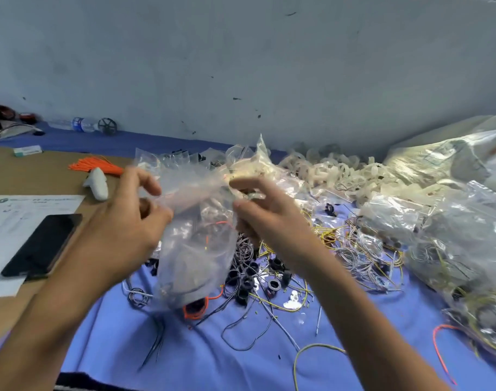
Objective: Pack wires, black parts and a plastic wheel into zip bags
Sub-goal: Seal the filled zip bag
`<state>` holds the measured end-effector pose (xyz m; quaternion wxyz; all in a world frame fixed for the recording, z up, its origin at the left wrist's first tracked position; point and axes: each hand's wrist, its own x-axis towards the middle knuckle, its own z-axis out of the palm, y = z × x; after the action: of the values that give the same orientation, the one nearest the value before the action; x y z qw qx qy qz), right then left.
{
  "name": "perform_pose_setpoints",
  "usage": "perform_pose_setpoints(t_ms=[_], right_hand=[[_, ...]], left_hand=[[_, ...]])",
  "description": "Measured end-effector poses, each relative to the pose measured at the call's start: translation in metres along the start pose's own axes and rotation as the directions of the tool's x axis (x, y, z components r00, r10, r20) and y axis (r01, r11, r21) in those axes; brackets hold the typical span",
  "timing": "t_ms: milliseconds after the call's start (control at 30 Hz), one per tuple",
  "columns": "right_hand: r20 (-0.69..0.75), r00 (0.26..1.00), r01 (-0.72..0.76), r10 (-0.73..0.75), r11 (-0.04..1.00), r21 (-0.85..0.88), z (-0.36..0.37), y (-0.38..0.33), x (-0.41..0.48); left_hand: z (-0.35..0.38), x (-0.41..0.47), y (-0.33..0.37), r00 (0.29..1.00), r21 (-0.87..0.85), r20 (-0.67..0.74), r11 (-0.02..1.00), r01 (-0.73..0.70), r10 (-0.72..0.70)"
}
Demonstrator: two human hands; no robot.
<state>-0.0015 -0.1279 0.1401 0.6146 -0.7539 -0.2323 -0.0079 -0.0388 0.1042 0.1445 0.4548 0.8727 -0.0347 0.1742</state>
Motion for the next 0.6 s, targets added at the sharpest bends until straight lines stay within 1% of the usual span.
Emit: perform_pose_setpoints(t_ms=[33,67,133,167,200,233,300,367,433,467,500,533,600], right_hand=[[-0.023,0.999,-0.022,0.023,0.999,0.026,0.008,0.011,-0.008],[-0.062,0.997,-0.04,0.046,0.995,0.092,0.016,0.024,-0.018],[-0.186,0.978,-0.047,0.098,0.964,0.262,0.028,0.051,-0.041],[-0.248,0.959,-0.053,0.137,0.947,0.317,0.032,0.063,-0.053],[-0.297,0.937,-0.078,0.183,0.94,0.331,0.035,0.076,-0.065],[-0.335,0.915,-0.126,0.225,0.948,0.293,0.036,0.09,-0.077],[-0.391,0.875,-0.26,0.286,0.958,0.118,0.037,0.116,-0.096],[-0.407,0.863,-0.336,0.298,0.942,-0.021,0.036,0.132,-0.111],[-0.412,0.873,-0.34,0.262,0.932,-0.127,0.035,0.139,-0.12],[-0.415,0.876,-0.334,0.244,0.929,-0.16,0.036,0.141,-0.122],[-0.418,0.879,-0.325,0.23,0.93,-0.172,0.036,0.143,-0.123],[-0.421,0.88,-0.316,0.219,0.932,-0.176,0.037,0.144,-0.123],[-0.423,0.88,-0.311,0.215,0.935,-0.172,0.039,0.145,-0.122]], left_hand=[[0.006,-0.004,-0.006,1.0,0.027,-0.023,1.0,-0.003,0.003],[0.011,-0.008,-0.013,0.999,0.022,-0.046,1.0,0.006,-0.005],[0.015,-0.013,-0.02,0.997,-0.059,-0.075,0.998,0.021,-0.025],[0.015,-0.013,-0.021,0.997,-0.09,-0.079,0.996,0.014,-0.022],[0.015,-0.011,-0.021,0.997,-0.096,-0.076,0.995,-0.005,-0.002],[0.015,-0.009,-0.019,0.998,-0.09,-0.066,0.995,-0.03,0.024],[0.017,-0.005,-0.014,0.996,-0.082,-0.049,0.994,-0.077,0.073],[0.021,-0.005,-0.012,0.993,-0.12,-0.042,0.987,-0.111,0.106],[0.029,-0.015,-0.016,0.985,-0.12,-0.05,0.978,-0.17,0.165],[0.037,-0.021,-0.02,0.975,-0.08,-0.081,0.974,-0.211,0.205],[0.047,-0.029,-0.027,0.971,-0.06,-0.102,0.973,-0.224,0.217],[0.059,-0.037,-0.039,0.978,-0.067,-0.108,0.98,-0.186,0.178],[0.09,-0.05,-0.064,0.995,-0.158,-0.092,0.985,-0.063,0.048]])
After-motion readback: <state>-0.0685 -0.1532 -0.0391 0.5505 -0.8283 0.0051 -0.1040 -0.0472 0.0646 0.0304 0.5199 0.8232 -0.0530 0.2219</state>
